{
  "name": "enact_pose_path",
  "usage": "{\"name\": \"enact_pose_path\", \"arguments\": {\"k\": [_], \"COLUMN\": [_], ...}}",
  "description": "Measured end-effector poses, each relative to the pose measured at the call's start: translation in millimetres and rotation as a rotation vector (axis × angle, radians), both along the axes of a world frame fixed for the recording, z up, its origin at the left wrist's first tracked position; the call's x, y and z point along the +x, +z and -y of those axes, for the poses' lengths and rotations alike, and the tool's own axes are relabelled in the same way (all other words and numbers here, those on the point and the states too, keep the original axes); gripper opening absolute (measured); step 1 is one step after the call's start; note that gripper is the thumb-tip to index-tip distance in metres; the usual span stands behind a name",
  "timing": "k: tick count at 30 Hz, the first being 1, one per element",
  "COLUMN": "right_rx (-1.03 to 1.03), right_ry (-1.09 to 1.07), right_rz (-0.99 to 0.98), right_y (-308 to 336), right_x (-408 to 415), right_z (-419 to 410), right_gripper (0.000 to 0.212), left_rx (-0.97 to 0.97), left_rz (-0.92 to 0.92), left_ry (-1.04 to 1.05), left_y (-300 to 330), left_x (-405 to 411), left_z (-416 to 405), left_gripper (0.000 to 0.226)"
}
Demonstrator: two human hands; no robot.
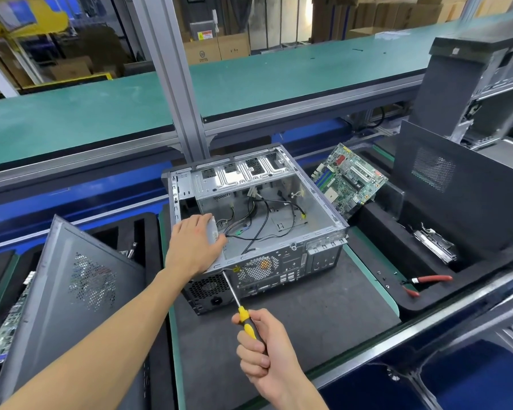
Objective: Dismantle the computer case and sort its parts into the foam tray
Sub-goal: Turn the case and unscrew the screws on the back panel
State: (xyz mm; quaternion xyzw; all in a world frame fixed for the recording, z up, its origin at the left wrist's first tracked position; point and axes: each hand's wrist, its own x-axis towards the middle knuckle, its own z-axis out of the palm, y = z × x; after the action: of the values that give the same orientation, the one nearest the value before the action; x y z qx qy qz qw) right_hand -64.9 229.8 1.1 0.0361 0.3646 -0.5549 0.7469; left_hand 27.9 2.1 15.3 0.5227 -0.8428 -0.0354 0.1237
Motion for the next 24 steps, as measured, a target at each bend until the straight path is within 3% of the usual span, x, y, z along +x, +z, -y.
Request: {"name": "enact_pose_path", "arguments": {"k": [24], "right_rx": [0.012], "right_ry": [-0.002], "right_rz": [0.014], "right_y": [2.0], "right_x": [-3.6], "right_z": [-1.6], "right_gripper": [0.019], "left_rx": [0.001], "left_rz": [-0.017], "left_ry": [0.006], "left_y": [3.0], "left_x": [-1.3], "left_z": [-2.7], "left_gripper": [0.063]}}
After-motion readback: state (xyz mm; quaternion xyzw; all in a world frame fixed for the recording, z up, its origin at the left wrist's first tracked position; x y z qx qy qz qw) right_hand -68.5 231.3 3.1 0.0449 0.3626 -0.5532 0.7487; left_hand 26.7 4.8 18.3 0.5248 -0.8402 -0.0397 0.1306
